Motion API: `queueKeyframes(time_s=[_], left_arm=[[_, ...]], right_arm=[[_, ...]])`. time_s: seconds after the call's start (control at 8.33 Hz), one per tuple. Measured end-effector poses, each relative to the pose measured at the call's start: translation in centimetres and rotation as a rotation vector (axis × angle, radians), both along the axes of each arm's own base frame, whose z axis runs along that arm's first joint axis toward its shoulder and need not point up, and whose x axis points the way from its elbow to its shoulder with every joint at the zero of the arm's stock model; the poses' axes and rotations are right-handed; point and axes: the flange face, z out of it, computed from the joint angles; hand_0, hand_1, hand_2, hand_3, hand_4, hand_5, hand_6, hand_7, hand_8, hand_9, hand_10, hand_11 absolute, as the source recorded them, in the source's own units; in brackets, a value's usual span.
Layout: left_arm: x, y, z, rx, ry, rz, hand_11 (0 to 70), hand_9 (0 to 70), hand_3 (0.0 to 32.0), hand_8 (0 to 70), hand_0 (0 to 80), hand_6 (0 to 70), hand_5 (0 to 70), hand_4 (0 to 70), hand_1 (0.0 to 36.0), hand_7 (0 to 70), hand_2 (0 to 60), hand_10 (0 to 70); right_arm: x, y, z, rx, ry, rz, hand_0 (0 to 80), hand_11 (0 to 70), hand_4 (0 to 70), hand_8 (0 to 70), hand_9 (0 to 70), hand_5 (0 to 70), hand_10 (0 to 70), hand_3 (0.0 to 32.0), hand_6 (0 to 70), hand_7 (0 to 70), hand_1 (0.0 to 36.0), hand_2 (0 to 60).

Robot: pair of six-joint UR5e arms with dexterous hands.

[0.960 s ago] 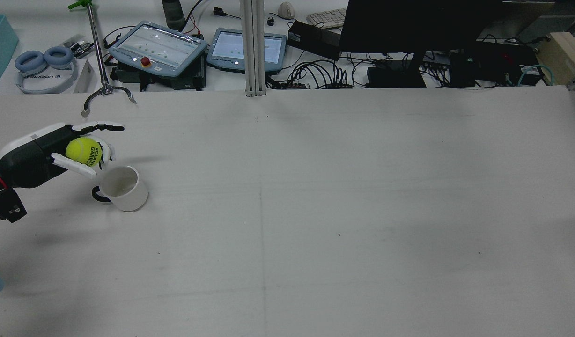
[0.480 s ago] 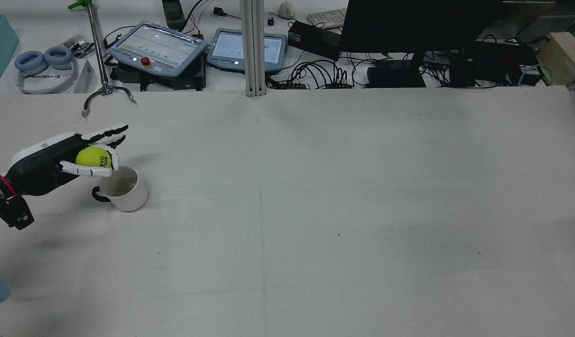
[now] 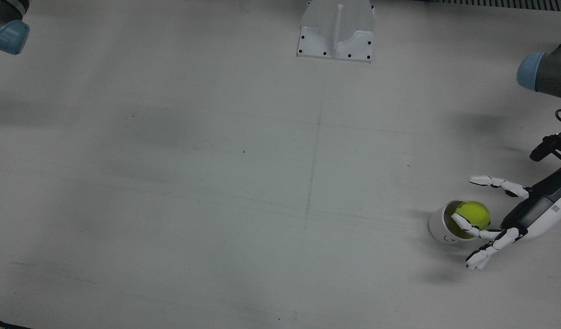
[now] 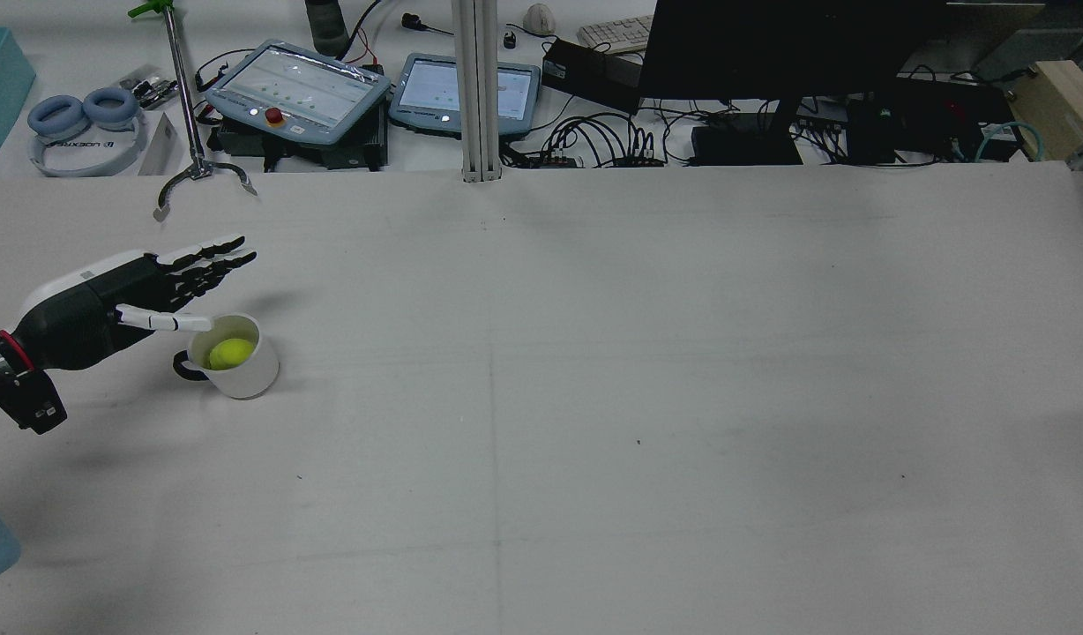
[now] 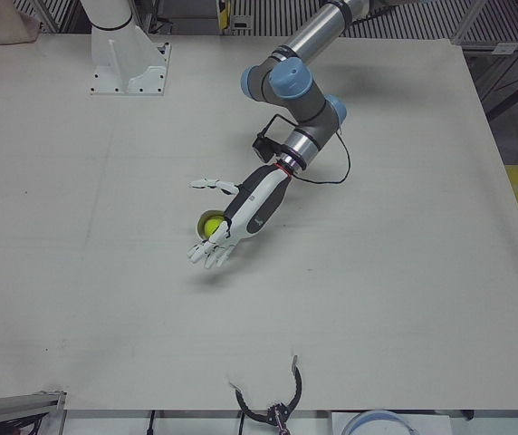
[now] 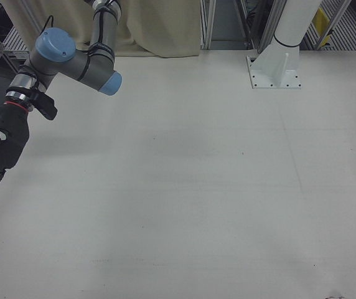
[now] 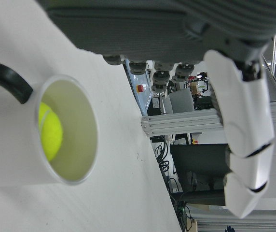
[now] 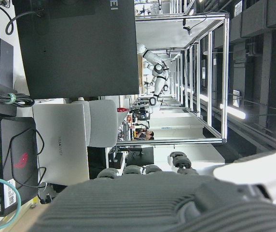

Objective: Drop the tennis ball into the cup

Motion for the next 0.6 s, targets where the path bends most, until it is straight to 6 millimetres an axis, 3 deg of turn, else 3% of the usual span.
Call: queueKeyframes(time_s=[0.12, 0.24, 0.36, 0.48, 0.6], left_arm=[[-0.5, 0.0, -0.1, -0.008, 0.011, -0.001, 0.0, 1.9, 0.0, 5.8, 44.5, 25.7, 7.8, 7.1, 11.0, 2.3, 17.5, 0.0], [-2.7, -0.3, 0.4, -0.037, 0.033, -0.026, 0.0, 1.9, 0.0, 4.5, 44.3, 19.3, 6.7, 5.4, 11.2, 2.5, 16.0, 0.0], [-8.1, -1.1, 1.9, -0.065, 0.056, -0.102, 0.0, 2.2, 0.0, 6.2, 43.8, 26.4, 7.7, 7.9, 10.5, 3.9, 17.3, 0.0], [-14.9, -1.4, 3.8, -0.076, 0.067, -0.182, 1.4, 2.6, 0.0, 6.9, 44.0, 28.7, 8.2, 9.4, 10.8, 5.7, 19.2, 0.3], [-21.2, -0.6, 5.7, -0.077, 0.070, -0.258, 2.7, 3.2, 0.0, 6.4, 44.3, 24.9, 7.5, 10.3, 10.9, 7.6, 18.4, 1.3]], right_arm=[[0.0, 0.0, 0.0, 0.000, 0.000, 0.000, 0.0, 0.0, 0.0, 0.0, 0.0, 0.0, 0.0, 0.0, 0.0, 0.0, 0.0, 0.0], [0.0, 0.0, 0.0, 0.000, 0.001, 0.000, 0.0, 0.0, 0.0, 0.0, 0.0, 0.0, 0.0, 0.0, 0.0, 0.0, 0.0, 0.0], [0.0, 0.0, 0.0, 0.000, 0.000, 0.000, 0.0, 0.0, 0.0, 0.0, 0.0, 0.0, 0.0, 0.0, 0.0, 0.0, 0.0, 0.0], [0.0, 0.0, 0.0, 0.000, 0.000, 0.000, 0.0, 0.0, 0.0, 0.0, 0.0, 0.0, 0.0, 0.0, 0.0, 0.0, 0.0, 0.0], [0.0, 0.0, 0.0, 0.000, 0.000, 0.000, 0.0, 0.0, 0.0, 0.0, 0.0, 0.0, 0.0, 0.0, 0.0, 0.0, 0.0, 0.0]])
